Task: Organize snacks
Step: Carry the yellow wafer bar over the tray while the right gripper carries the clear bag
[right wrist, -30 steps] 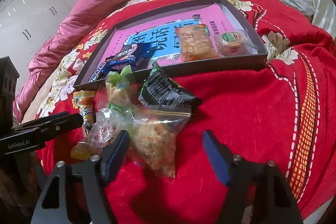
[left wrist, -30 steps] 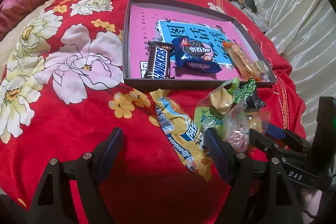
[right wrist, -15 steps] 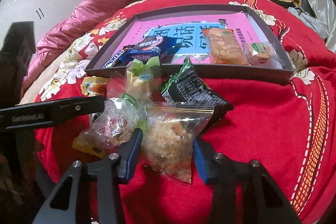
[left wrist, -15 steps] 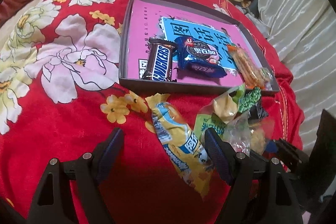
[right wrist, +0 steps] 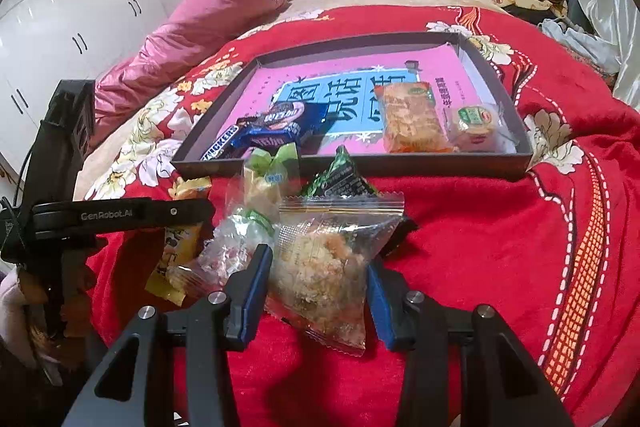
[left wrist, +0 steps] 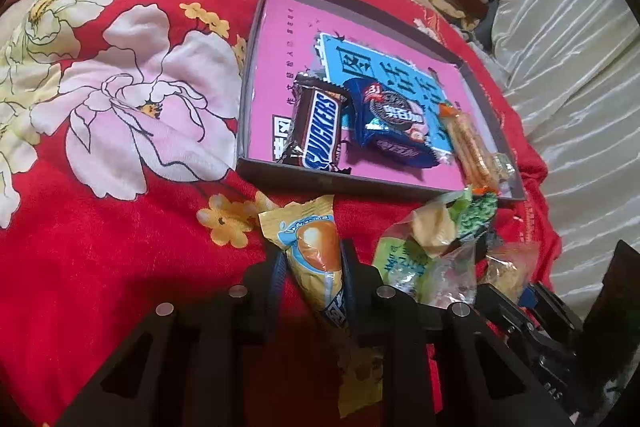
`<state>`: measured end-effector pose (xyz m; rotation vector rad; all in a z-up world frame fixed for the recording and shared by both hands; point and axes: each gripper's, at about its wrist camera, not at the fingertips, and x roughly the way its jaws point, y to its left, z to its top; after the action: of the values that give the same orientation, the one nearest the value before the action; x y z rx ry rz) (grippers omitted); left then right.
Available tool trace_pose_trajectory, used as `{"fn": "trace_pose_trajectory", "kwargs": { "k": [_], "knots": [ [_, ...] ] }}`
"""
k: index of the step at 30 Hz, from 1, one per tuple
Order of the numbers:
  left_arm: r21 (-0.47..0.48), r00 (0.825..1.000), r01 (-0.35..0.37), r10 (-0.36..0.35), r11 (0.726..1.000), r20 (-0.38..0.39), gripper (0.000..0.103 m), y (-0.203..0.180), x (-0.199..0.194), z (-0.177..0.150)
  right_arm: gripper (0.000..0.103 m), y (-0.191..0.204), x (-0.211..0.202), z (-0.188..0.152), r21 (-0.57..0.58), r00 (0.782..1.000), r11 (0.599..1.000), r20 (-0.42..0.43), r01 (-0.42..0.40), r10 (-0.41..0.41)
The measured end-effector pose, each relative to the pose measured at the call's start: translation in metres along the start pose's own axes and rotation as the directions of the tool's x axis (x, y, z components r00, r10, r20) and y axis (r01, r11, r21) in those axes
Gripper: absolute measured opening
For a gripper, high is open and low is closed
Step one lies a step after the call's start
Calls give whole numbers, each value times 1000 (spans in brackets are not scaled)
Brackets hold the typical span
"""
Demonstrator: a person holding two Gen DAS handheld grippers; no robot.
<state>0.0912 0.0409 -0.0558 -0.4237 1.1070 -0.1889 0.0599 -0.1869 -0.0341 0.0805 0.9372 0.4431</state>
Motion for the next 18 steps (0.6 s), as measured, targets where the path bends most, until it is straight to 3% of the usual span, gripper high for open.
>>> {"fn": "trace_pose_trajectory", "kwargs": {
  "k": [8, 18],
  "knots": [
    [37, 997, 45, -47, 998, 61, 26, -11, -29, 1, 46, 2, -14, 9, -7, 999, 1000, 42, 0, 1],
    [79, 986, 25, -38, 997, 165, 26, -18, -56, 11, 46, -1, -21, 23, 4, 997, 1000, 76, 14, -14]
  ]
}}
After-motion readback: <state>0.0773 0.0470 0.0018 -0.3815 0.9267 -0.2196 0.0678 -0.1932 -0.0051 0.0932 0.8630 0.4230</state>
